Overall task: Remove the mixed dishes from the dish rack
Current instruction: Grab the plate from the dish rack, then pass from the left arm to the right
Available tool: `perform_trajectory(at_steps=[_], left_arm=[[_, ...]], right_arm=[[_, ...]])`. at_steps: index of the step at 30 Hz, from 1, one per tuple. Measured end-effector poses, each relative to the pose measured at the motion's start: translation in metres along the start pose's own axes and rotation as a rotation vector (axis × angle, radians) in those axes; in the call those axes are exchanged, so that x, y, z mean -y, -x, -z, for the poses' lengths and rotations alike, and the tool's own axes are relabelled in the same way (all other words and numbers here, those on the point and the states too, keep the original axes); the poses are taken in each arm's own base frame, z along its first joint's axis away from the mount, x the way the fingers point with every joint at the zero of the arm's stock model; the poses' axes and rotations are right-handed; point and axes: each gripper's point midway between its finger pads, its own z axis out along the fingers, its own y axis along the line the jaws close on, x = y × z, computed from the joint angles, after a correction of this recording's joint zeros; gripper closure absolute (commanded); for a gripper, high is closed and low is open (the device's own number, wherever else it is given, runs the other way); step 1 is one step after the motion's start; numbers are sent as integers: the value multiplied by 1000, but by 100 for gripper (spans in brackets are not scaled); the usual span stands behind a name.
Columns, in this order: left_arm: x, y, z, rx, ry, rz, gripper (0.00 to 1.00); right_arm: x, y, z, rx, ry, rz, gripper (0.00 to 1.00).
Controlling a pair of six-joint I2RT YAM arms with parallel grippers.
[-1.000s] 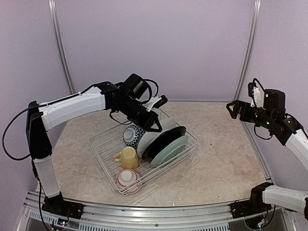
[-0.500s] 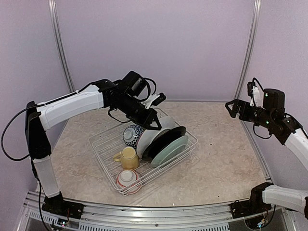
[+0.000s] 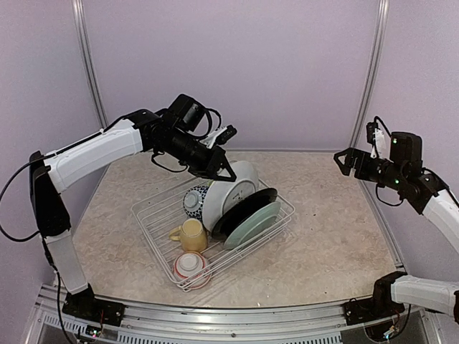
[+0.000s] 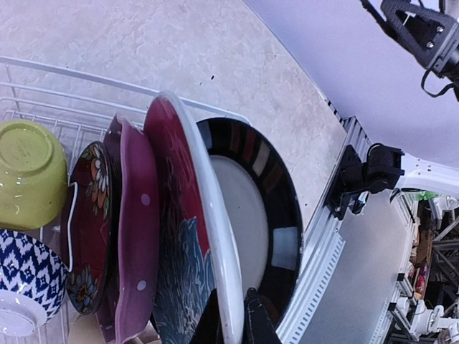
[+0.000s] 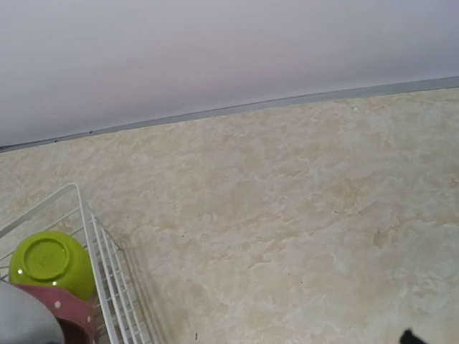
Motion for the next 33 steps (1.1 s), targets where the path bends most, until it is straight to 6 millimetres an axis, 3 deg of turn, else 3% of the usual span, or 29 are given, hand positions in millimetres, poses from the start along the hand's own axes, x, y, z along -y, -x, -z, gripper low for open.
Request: perform_trajectory(at_steps=[9,19,29,33], left_arm=[[26,21,33,55,-116,66,100],[23,30,49,78,-167,137,100],[45,48,105,164,-253,158,100],[45,52,117,180,-281,175,100]], right_arm=[[-2,-4,-10,-19,18,-10,0],[-3,-4,-14,-22,26,-29,0],[-10,-3,-17,-21,54,-44,0],[-12,-6,-19,-30,58,-48,0]])
